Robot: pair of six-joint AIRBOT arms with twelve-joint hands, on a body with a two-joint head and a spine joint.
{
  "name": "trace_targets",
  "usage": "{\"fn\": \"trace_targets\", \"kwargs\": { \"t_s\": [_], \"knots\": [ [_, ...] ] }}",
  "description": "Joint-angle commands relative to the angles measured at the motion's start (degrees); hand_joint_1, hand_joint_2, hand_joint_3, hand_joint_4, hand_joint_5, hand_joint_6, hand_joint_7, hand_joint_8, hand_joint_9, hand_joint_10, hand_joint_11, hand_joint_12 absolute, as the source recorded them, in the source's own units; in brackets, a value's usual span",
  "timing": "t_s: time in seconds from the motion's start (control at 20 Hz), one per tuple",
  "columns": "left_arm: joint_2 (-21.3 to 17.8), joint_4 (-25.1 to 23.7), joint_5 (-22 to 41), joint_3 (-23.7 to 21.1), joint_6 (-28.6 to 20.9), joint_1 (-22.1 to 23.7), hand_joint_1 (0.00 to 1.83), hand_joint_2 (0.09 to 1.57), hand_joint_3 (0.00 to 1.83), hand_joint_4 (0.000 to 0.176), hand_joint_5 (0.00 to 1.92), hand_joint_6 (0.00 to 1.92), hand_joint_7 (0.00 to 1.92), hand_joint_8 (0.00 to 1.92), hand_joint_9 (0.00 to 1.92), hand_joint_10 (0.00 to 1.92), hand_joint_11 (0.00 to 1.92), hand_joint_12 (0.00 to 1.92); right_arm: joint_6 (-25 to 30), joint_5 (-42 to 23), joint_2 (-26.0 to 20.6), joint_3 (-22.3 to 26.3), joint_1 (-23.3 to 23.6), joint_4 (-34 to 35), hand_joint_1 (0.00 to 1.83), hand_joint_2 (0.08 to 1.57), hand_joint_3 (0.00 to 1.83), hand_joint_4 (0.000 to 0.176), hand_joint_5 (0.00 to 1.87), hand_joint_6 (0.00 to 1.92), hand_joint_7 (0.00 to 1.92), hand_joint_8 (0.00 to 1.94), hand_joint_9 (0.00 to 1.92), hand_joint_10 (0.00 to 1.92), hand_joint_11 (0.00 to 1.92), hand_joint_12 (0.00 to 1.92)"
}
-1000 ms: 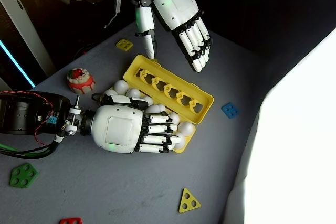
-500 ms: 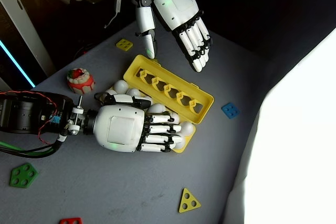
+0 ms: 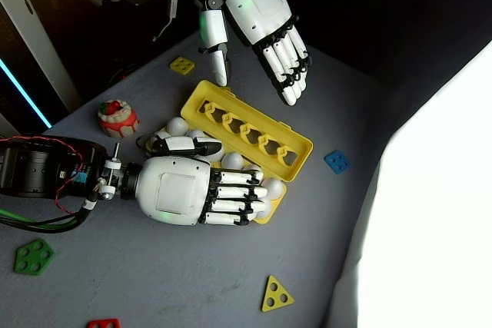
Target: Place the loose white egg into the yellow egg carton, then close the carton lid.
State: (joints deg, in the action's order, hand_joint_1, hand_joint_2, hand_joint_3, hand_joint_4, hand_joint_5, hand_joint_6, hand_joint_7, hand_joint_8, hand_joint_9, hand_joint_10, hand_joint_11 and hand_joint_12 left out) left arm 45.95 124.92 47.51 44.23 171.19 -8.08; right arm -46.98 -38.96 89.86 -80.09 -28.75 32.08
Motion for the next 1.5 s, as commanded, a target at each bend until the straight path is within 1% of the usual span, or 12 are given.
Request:
{"fn": "trace_targets", "kwargs": {
  "t_s": [0.0, 0.05, 0.15, 0.3, 0.35, 0.55, 0.7, 0.8, 0.9, 0.95, 1.2, 1.45],
  "knots": [
    [0.1, -3.2, -1.5, 0.3, 0.2, 1.0, 0.2, 1.3, 0.0, 0.011, 0.0, 0.0, 0.09, 0.0, 0.09, 0.0, 0.0, 0.58, 0.6, -6.2, -1.1, 0.2, 0.3, -1.9, 0.49, 1.01, 0.0, 0.0, 0.03, 0.09, 0.1, 0.0, 0.07, 0.01, 0.0, 0.67],
    [0.2, -2.6, -1.7, 0.6, 0.2, 1.2, 0.23, 1.29, 0.0, 0.01, 0.02, 0.0, 0.1, 0.0, 0.11, 0.01, 0.0, 0.6, 0.6, -6.2, -2.4, 0.9, 0.3, -2.9, 0.49, 1.0, 0.0, 0.0, 0.03, 0.07, 0.09, 0.0, 0.04, 0.01, 0.0, 0.59],
    [0.4, -1.3, -1.6, 1.3, -0.8, 1.3, 0.26, 1.3, 0.0, 0.002, 0.03, 0.01, 0.11, 0.0, 0.12, 0.01, 0.0, 0.61, 0.6, -5.7, -5.1, 2.7, 0.5, -5.8, 0.47, 1.0, 0.0, 0.0, 0.05, 0.05, 0.11, 0.01, 0.06, 0.02, 0.0, 0.72],
    [0.7, 0.0, -0.6, 2.6, -5.4, 1.2, 0.24, 1.29, 0.0, 0.01, 0.03, 0.0, 0.12, 0.0, 0.13, 0.0, 0.0, 0.64, -0.4, -3.2, -10.3, 6.6, 1.5, -7.1, 0.41, 1.02, 0.0, 0.0, 0.05, 0.04, 0.13, 0.01, 0.09, 0.03, 0.0, 0.78],
    [0.8, 2.1, -0.1, 3.2, -5.6, 1.2, 0.23, 1.29, 0.0, 0.005, 0.03, 0.0, 0.12, 0.0, 0.13, 0.0, 0.0, 0.62, -1.9, -2.3, -12.7, 8.6, 2.1, -7.5, 0.3, 1.09, 0.02, 0.0, 0.12, 0.05, 0.18, 0.01, 0.11, 0.03, 0.0, 0.63],
    [1.4, 5.7, 1.2, 4.7, -8.5, 0.7, 0.25, 1.27, 0.0, 0.004, 0.04, 0.01, 0.14, 0.01, 0.15, 0.01, 0.0, 0.64, -3.1, 0.3, -23.0, 17.0, 3.0, -9.5, 0.06, 1.17, 0.01, 0.0, 0.16, 0.04, 0.21, 0.01, 0.14, 0.03, 0.0, 0.75],
    [1.7, 6.9, 1.2, 5.6, -12.5, -0.3, 0.22, 1.24, 0.0, 0.014, 0.09, 0.01, 0.18, 0.01, 0.18, 0.01, 0.0, 0.76, -4.9, 1.7, -30.0, 22.6, 2.0, -10.0, 0.04, 1.19, 0.01, 0.0, 0.16, 0.03, 0.22, 0.0, 0.14, 0.03, 0.0, 0.72],
    [1.8, 6.9, 1.4, 5.9, -16.5, -1.1, 0.22, 1.24, 0.0, 0.01, 0.17, 0.03, 0.24, 0.01, 0.24, 0.02, 0.0, 0.94, -6.4, 3.1, -33.1, 25.1, 1.5, -10.0, 0.08, 1.18, 0.0, 0.0, 0.2, 0.03, 0.25, 0.01, 0.18, 0.04, 0.0, 0.89],
    [1.9, 6.9, 2.0, 6.0, -19.8, -1.9, 0.18, 1.23, 0.0, 0.023, 0.23, 0.03, 0.33, 0.02, 0.32, 0.04, 0.0, 1.08, -7.9, 4.4, -36.7, 27.9, 0.8, -10.1, 0.07, 1.19, 0.0, 0.0, 0.18, 0.01, 0.22, 0.0, 0.15, 0.02, 0.0, 0.81],
    [1.9, 6.9, 2.3, 6.1, -21.9, -2.4, 0.21, 1.21, 0.0, 0.021, 0.28, 0.04, 0.41, 0.03, 0.38, 0.05, 0.0, 1.18, -8.3, 5.1, -38.7, 29.1, 0.5, -11.2, 0.09, 1.19, 0.0, 0.0, 0.19, 0.02, 0.24, 0.01, 0.17, 0.03, 0.0, 0.86],
    [2.0, 6.9, 2.5, 6.9, -26.1, -4.5, 0.18, 1.21, 0.0, 0.01, 0.31, 0.02, 0.48, 0.02, 0.47, 0.05, 0.04, 1.2, -8.4, 13.9, -44.5, 30.6, 3.7, -12.2, 0.08, 1.2, 0.0, 0.0, 0.18, 0.01, 0.22, 0.0, 0.15, 0.01, 0.0, 0.75],
    [2.6, 6.9, 2.0, 7.5, -30.4, -7.2, 0.13, 1.23, 0.0, 0.006, 0.3, 0.0, 0.49, 0.01, 0.47, 0.03, 0.04, 1.21, -8.5, 19.3, -48.7, 33.0, 5.5, -17.2, 0.1, 1.19, 0.0, 0.0, 0.19, 0.01, 0.23, 0.0, 0.17, 0.02, 0.0, 0.84]
  ]
}}
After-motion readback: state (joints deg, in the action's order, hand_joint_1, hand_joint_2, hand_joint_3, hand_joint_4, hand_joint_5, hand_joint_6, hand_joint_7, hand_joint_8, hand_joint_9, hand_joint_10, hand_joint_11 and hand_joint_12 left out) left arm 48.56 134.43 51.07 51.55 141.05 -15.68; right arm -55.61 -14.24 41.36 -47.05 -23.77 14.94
